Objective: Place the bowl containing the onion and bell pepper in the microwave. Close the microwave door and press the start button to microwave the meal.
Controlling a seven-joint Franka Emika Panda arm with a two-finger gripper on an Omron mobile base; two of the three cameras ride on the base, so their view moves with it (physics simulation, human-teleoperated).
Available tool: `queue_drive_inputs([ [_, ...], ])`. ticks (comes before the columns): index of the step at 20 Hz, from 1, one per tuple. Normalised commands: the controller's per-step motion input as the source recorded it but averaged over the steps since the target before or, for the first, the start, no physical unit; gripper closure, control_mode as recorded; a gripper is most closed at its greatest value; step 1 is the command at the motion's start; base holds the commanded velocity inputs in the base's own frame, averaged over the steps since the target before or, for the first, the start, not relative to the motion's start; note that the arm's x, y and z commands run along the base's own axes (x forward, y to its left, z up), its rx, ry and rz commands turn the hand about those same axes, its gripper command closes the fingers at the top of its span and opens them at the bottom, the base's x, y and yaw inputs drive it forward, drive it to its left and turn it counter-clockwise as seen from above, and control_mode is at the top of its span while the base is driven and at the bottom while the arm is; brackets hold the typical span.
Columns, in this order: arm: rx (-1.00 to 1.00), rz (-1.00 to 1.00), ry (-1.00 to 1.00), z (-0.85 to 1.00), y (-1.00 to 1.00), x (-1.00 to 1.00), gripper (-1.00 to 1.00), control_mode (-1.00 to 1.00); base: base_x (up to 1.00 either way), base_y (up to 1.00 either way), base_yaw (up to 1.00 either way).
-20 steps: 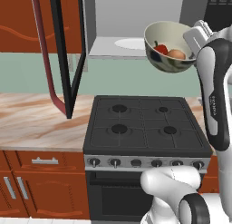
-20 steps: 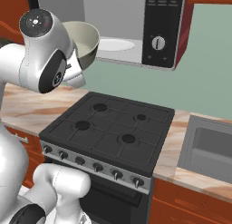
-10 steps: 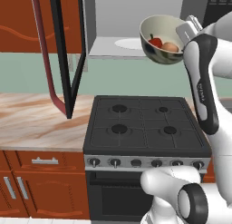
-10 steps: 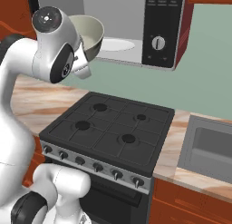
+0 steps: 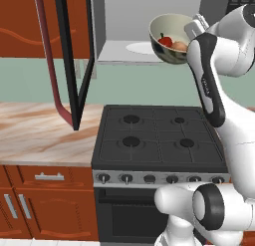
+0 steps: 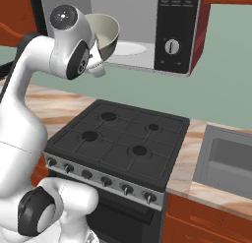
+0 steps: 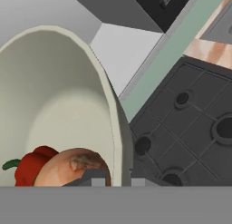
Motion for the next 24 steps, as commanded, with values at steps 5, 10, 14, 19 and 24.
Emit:
queue_drive_inputs([
  [5,0.00,-0.04,0.00,0.00,0.00,0.59,1.00,-1.00,0.00,0.00,0.00],
  [10,0.00,-0.01,0.00,0.00,0.00,0.53,1.00,-1.00,0.00,0.00,0.00],
  [14,0.00,0.00,0.00,0.00,0.00,0.55,1.00,-1.00,0.00,0.00,0.00],
  [19,0.00,-0.02,0.00,0.00,-0.07,0.57,1.00,-1.00,0.00,0.00,0.00],
  [24,0.01,-0.04,0.09,0.07,-0.16,0.42,1.00,-1.00,0.00,0.00,0.00],
])
